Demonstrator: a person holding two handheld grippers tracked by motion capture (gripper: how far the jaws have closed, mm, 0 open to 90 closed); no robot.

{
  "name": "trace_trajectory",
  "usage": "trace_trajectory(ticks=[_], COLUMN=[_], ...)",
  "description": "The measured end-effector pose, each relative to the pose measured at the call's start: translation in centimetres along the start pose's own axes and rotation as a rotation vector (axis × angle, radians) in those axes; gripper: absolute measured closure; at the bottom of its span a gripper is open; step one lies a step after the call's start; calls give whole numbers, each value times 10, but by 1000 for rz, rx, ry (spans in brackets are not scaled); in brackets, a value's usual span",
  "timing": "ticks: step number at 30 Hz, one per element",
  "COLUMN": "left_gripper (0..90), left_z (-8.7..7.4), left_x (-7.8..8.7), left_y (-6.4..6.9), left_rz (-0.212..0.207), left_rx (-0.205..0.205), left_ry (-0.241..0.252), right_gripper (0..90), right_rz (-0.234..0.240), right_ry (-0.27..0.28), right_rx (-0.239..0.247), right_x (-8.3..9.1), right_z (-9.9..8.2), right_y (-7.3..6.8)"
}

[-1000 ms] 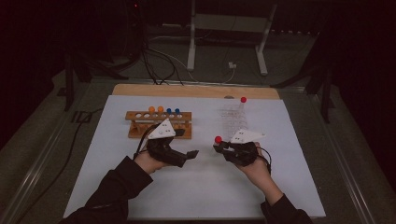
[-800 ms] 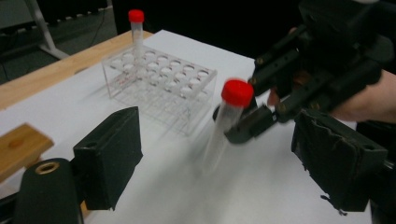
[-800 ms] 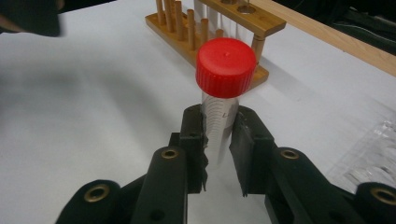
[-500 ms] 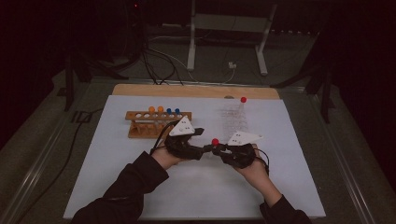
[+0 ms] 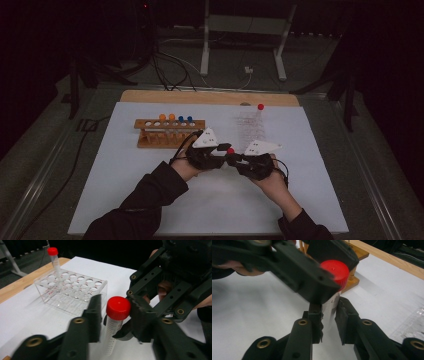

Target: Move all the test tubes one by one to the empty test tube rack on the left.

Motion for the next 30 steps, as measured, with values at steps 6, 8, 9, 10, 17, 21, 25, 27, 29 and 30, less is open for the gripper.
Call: trace_trajectory(ticks=[6, 8, 9, 10, 17, 21, 25, 27, 29, 30], left_gripper=[710, 714, 714, 715, 715, 715, 715, 715, 715, 715], left_z=[0, 0, 0, 0, 0, -1, -3, -5, -7, -8], left_x=[1, 2, 3, 4, 18, 31, 47, 56, 65, 70], left_y=[-1, -3, -3, -4, -9, -13, -17, -21, -25, -27], left_rz=[4, 3, 5, 13, 39, 56, 83, 100, 121, 128], left_rx=[-17, -13, -14, -14, 0, 0, -9, -3, -5, -2], left_ry=[14, 12, 9, 9, 32, 33, 23, 21, 11, 7], right_gripper=[754, 748, 740, 698, 521, 366, 233, 175, 139, 104], right_rz=[1, 0, 2, -5, -23, -36, -42, -40, -43, -42], right_ry=[8, 12, 9, 7, 35, 49, 70, 86, 92, 99], right_rx=[-6, -4, -9, -10, -32, -53, -65, -73, -82, -89], right_x=[1, 0, 0, 0, 3, 4, 5, 7, 7, 8], right_z=[1, 1, 1, 1, 1, 2, 4, 6, 7, 7], right_y=[1, 1, 1, 1, 6, 7, 7, 7, 7, 8])
Point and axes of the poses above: each handheld gripper's, and its own axes: x roughly backward along the jaws, z roughly out of its top, y roughly to its right, the point moved 5 cm from there along -x, roughly forward along the jaws, and after that the axes turned 3 degrees about y, right-handed, at the moved point
